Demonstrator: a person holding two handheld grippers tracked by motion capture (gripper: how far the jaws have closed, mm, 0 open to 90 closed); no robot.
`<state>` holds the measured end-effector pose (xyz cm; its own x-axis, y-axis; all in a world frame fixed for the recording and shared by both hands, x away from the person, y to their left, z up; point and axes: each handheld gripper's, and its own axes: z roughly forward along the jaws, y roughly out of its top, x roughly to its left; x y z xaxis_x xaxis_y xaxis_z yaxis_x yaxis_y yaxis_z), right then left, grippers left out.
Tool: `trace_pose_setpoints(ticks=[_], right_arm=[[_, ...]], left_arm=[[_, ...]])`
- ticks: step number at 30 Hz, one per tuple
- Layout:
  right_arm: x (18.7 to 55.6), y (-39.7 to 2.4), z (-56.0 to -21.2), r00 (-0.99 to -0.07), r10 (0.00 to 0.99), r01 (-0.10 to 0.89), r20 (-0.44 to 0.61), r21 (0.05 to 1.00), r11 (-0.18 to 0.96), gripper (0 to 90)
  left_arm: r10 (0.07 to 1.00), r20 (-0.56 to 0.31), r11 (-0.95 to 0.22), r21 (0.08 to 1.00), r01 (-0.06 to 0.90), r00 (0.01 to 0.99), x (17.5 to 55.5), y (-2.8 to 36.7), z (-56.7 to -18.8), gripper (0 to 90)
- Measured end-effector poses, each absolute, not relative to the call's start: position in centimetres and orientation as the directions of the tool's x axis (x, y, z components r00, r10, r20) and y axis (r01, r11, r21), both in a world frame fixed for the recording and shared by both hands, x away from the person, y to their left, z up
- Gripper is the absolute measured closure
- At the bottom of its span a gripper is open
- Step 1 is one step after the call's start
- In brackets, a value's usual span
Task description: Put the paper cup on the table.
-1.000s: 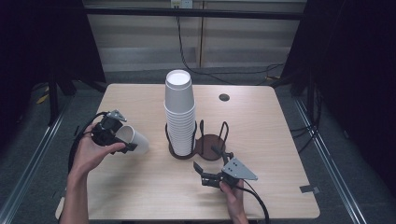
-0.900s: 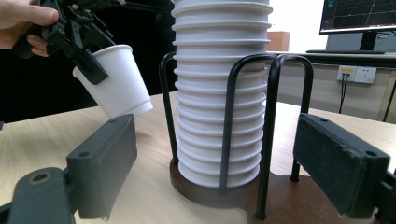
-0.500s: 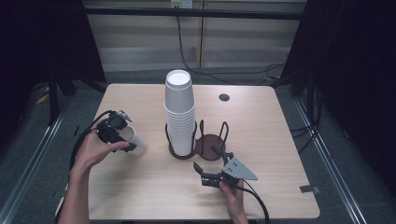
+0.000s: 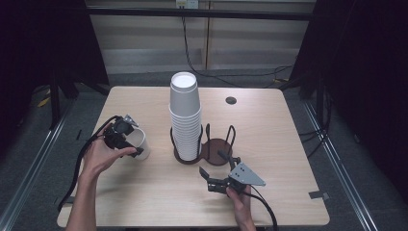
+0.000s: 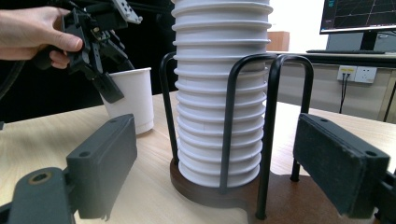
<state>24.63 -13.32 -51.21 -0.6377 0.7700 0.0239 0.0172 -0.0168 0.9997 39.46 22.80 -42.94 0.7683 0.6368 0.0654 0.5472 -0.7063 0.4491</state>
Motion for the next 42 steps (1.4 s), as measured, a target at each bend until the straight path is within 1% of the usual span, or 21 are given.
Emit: trace_pose_setpoints(ticks=[4, 8, 10, 11, 12, 13, 14, 17, 18, 21, 25, 26, 28, 31, 32, 36, 39, 42], right_arm=[[24.6, -13.3, -51.2, -0.638, 0.770, 0.017, 0.023, 1.000, -0.016, 12.9], [24.6, -13.3, -51.2, -0.638, 0.770, 0.017, 0.023, 1.000, -0.016, 12.9], [24.6, -13.3, -51.2, -0.637, 0.770, 0.017, 0.023, 1.000, -0.016, 12.9], [24.6, -13.3, -51.2, -0.637, 0.770, 0.017, 0.023, 1.000, -0.016, 12.9], [24.6, -13.3, -51.2, -0.637, 0.770, 0.017, 0.024, 1.000, -0.016, 12.9], [24.6, -13.3, -51.2, -0.637, 0.770, 0.017, 0.024, 1.000, -0.016, 12.9], [24.6, -13.3, -51.2, -0.637, 0.770, 0.019, 0.025, 1.000, -0.017, 12.9], [24.6, -13.3, -51.2, -0.637, 0.770, 0.017, 0.024, 1.000, -0.016, 12.9], [24.6, -13.3, -51.2, -0.637, 0.770, 0.017, 0.024, 1.000, -0.017, 12.9], [24.6, -13.3, -51.2, -0.638, 0.770, 0.016, 0.023, 1.000, -0.016, 12.9], [24.6, -13.3, -51.2, -0.639, 0.769, 0.017, 0.024, 1.000, -0.017, 12.9], [24.6, -13.3, -51.2, -0.638, 0.770, 0.017, 0.024, 1.000, -0.017, 12.9], [24.6, -13.3, -51.2, -0.638, 0.770, 0.017, 0.024, 1.000, -0.017, 12.9], [24.6, -13.3, -51.2, -0.639, 0.769, 0.017, 0.024, 1.000, -0.017, 12.9], [24.6, -13.3, -51.2, -0.638, 0.769, 0.018, 0.025, 1.000, -0.017, 12.9], [24.6, -13.3, -51.2, -0.637, 0.770, 0.018, 0.025, 1.000, -0.018, 12.9], [24.6, -13.3, -51.2, -0.638, 0.770, 0.018, 0.025, 1.000, -0.018, 12.9], [24.6, -13.3, -51.2, -0.638, 0.770, 0.018, 0.025, 1.000, -0.018, 12.9]], left_arm=[[0.649, 0.045, -0.683, 0.473, 0.556, 0.759, 39.5, 23.3, -43.2, 5.6], [0.642, 0.029, -0.683, 0.476, 0.554, 0.766, 39.3, 23.7, -43.6, 6.0], [0.642, 0.030, -0.683, 0.476, 0.554, 0.766, 39.3, 24.0, -44.2, 8.5], [0.642, 0.030, -0.683, 0.476, 0.554, 0.766, 39.3, 24.0, -44.2, 11.7], [0.649, 0.040, -0.682, 0.474, 0.557, 0.760, 39.1, 24.0, -44.6, 12.8], [0.649, 0.040, -0.682, 0.474, 0.557, 0.760, 39.1, 24.0, -44.6, 13.4], [0.660, 0.030, -0.661, 0.499, 0.561, 0.751, 38.9, 24.2, -44.8, 13.6], [0.650, 0.031, -0.667, 0.501, 0.551, 0.759, 38.8, 24.4, -44.8, 13.9], [0.656, 0.044, -0.662, 0.513, 0.546, 0.754, 38.7, 24.3, -45.0, 13.9], [0.650, 0.031, -0.658, 0.523, 0.543, 0.759, 38.6, 24.7, -45.2, 14.6], [0.660, 0.047, -0.648, 0.541, 0.537, 0.749, 38.2, 25.1, -45.8, 14.9], [0.659, 0.070, -0.659, 0.535, 0.529, 0.749, 38.0, 25.4, -46.0, 15.8], [0.661, 0.071, -0.655, 0.541, 0.528, 0.747, 37.9, 25.6, -46.2, 15.8], [0.673, 0.087, -0.657, 0.525, 0.540, 0.734, 37.8, 26.2, -46.8, 15.8], [0.678, 0.069, -0.646, 0.532, 0.548, 0.732, 37.7, 26.4, -47.3, 16.1], [0.694, 0.061, -0.623, 0.549, 0.556, 0.717, 37.4, 27.1, -47.5, 16.0], [0.725, 0.015, -0.555, 0.605, 0.572, 0.688, 36.9, 28.4, -47.2, 16.0], [0.745, 0.005, -0.517, 0.635, 0.574, 0.667, 36.1, 29.0, -47.3, 15.8]])
